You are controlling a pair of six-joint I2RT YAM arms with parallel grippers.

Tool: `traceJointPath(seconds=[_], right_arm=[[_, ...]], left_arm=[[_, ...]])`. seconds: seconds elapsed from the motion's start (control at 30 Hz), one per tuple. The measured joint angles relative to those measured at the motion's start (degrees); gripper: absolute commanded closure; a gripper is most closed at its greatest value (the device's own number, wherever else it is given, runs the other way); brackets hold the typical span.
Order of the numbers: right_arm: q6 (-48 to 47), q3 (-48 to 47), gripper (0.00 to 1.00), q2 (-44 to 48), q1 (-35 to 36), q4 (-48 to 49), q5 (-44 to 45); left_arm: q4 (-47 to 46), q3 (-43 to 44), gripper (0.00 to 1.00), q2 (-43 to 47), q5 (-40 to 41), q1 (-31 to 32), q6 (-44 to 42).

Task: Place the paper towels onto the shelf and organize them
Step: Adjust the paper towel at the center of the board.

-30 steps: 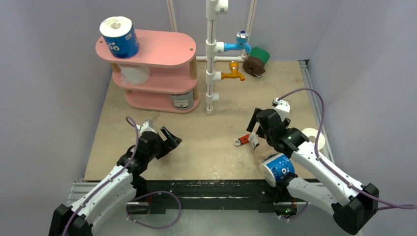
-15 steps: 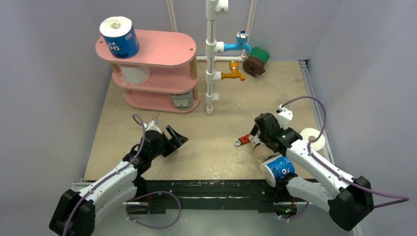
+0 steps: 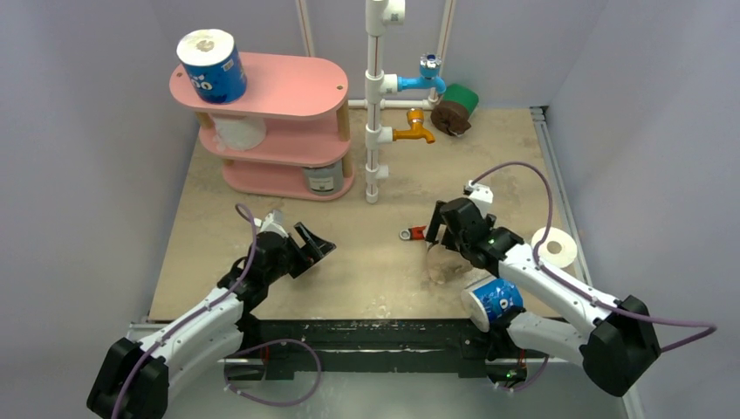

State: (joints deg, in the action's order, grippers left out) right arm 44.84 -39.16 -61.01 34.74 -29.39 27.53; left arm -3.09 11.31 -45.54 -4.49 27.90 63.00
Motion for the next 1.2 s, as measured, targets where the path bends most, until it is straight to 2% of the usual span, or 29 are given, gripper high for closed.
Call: traceJointPath(seconds=[0.4,0.57,0.73,0.87,1.03,1.2], right_arm=[[-8.5,-3.0,0.03,-8.8,9.8,12.3,-8.6],[-8.6,-3.1,0.01,-6.5,10.3,12.6,-9.6],[-8.4,-3.5,0.02,-0.3,10.1,12.7,-7.8],[-6.9,-4.1,0.08,1.3,6.8,13.6,-5.6],[-3.4,-3.6,0.22,0.0,-3.5,17.4,-5.7],[-1.9,-3.6,0.22,-4.2,-7.7,25.2,-7.2]], left_arm=[[0.0,0.0,0.17,-1.6,0.0,0.0,0.6],[0.7,0.0,0.17,-1.2,0.1,0.0,1.0],[2.0,0.0,0.17,-0.1,0.2,0.0,1.0],[3.0,0.0,0.18,1.3,0.3,0.0,1.0],[5.5,0.0,0.20,2.5,0.2,0.0,1.0],[8.7,0.0,0.21,4.5,-0.2,0.0,0.9]])
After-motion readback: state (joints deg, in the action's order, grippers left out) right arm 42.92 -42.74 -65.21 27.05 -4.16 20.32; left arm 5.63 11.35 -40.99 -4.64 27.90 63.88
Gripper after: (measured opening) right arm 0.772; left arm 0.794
